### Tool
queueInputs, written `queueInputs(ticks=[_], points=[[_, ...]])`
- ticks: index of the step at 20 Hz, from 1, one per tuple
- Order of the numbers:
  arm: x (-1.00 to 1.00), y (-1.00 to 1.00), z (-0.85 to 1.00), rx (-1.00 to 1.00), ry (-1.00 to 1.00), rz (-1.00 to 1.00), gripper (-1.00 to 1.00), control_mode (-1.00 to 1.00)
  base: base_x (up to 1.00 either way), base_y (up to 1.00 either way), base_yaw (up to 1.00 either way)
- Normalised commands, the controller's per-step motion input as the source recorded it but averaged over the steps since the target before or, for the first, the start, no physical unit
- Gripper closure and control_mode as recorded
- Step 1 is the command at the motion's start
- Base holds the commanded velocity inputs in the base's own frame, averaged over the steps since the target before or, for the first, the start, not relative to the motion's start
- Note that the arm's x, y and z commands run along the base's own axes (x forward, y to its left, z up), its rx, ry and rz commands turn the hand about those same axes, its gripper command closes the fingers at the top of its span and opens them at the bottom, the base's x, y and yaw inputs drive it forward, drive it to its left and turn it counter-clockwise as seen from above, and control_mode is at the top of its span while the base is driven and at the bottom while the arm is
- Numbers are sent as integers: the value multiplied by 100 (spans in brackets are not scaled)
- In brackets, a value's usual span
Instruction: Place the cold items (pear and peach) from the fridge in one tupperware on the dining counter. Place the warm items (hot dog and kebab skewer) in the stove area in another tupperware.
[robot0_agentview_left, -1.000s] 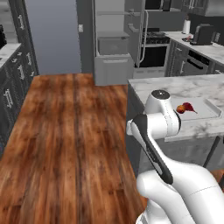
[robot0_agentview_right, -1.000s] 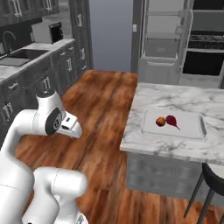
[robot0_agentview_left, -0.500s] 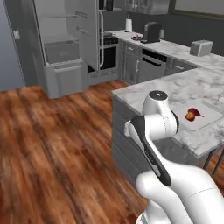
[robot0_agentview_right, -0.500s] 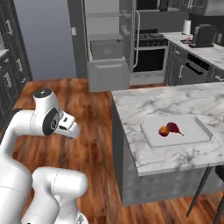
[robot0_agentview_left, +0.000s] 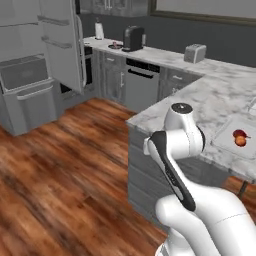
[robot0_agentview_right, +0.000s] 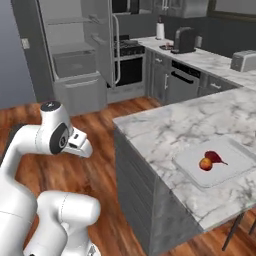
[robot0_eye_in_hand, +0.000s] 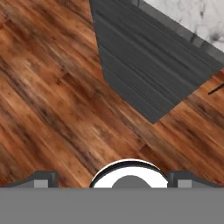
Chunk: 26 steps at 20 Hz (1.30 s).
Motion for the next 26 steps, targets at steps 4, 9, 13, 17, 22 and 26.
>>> queueInputs(ticks=[4, 9, 13, 17, 22, 26], points=[[0, 0, 0, 0, 0, 0, -100, 100, 84, 100, -38], [0, 0, 0, 0, 0, 0, -100, 100, 54, 100, -29], [0, 0, 0, 0, 0, 0, -100, 100, 39, 100, -30], [0, 0, 0, 0, 0, 0, -100, 100, 65, 100, -33], [0, 0, 0, 0, 0, 0, -100, 100, 82, 100, -42], [0, 0, 0, 0, 0, 0, -100, 100, 90, 100, -46]])
